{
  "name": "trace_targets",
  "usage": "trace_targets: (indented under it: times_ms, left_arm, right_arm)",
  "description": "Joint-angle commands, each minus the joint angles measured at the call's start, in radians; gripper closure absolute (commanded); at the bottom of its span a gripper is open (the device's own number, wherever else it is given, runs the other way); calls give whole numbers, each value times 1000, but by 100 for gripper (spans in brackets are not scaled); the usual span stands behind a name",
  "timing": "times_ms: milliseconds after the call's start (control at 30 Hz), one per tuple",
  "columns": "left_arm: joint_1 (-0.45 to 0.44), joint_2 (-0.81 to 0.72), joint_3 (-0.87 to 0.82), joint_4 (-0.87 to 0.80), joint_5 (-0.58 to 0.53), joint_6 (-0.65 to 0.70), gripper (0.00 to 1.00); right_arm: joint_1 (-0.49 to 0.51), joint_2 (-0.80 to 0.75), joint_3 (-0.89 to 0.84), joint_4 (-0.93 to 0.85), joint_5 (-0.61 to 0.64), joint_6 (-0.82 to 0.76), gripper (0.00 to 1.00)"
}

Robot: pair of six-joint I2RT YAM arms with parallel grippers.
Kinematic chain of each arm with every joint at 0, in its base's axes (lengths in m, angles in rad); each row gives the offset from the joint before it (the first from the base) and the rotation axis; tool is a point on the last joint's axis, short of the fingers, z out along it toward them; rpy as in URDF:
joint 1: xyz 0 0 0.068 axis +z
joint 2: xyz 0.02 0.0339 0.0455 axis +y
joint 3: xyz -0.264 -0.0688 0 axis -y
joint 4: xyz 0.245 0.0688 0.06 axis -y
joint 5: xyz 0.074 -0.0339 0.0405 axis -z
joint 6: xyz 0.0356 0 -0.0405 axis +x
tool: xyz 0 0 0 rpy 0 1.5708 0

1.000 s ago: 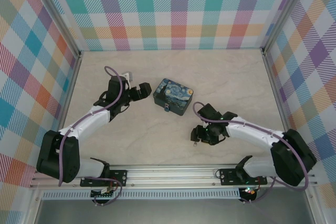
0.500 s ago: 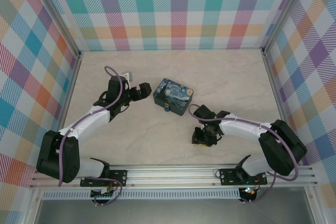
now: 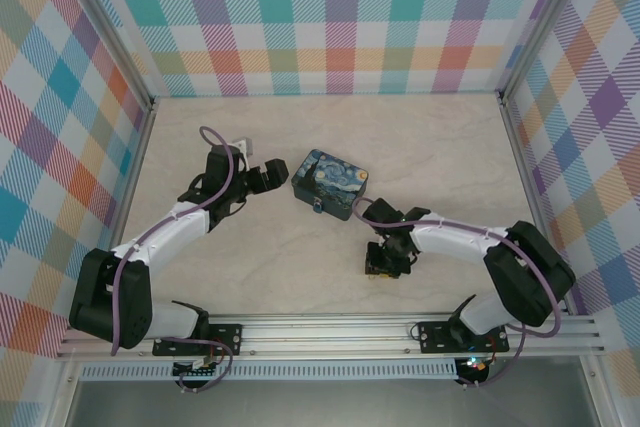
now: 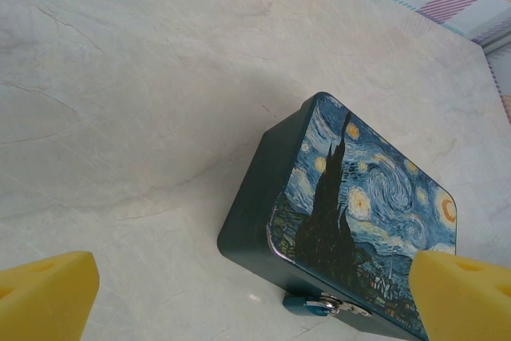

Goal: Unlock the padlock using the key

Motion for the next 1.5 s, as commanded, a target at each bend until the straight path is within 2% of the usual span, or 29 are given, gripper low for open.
trace_targets:
  times_ms: [0, 167, 333, 600, 833, 933, 1100, 1333, 1467]
  left_arm:
    - [13, -28, 3, -12, -22, 23, 0]
    - [13, -31, 0, -13, -27, 30, 0]
    - [14, -34, -3, -21, -32, 38, 0]
    - [19, -43, -5, -33, -39, 47, 0]
    - [19, -87, -17, -63, 0, -12, 0]
    - [19, -109, -40, -44, 52, -124, 0]
    - [19, -124, -95, 18, 135, -400, 2]
    - [3, -71, -153, 171, 249, -848, 7]
    - [-33, -28, -169, 276, 269, -1069, 8]
  right_arm:
    - [35, 44, 27, 29, -35, -10, 73]
    - [65, 83, 69, 0, -19, -13, 76]
    - [82, 102, 95, -14, -12, -21, 83]
    - [83, 43, 84, -29, 24, -15, 97]
    - [57, -52, 86, -1, 41, -76, 98]
    - [26, -100, 82, 41, 11, -105, 99]
    - [-9, -142, 121, 50, -15, -147, 98]
    - [-34, -144, 249, 13, 32, -256, 98]
    - [-38, -124, 325, 39, 56, -308, 98]
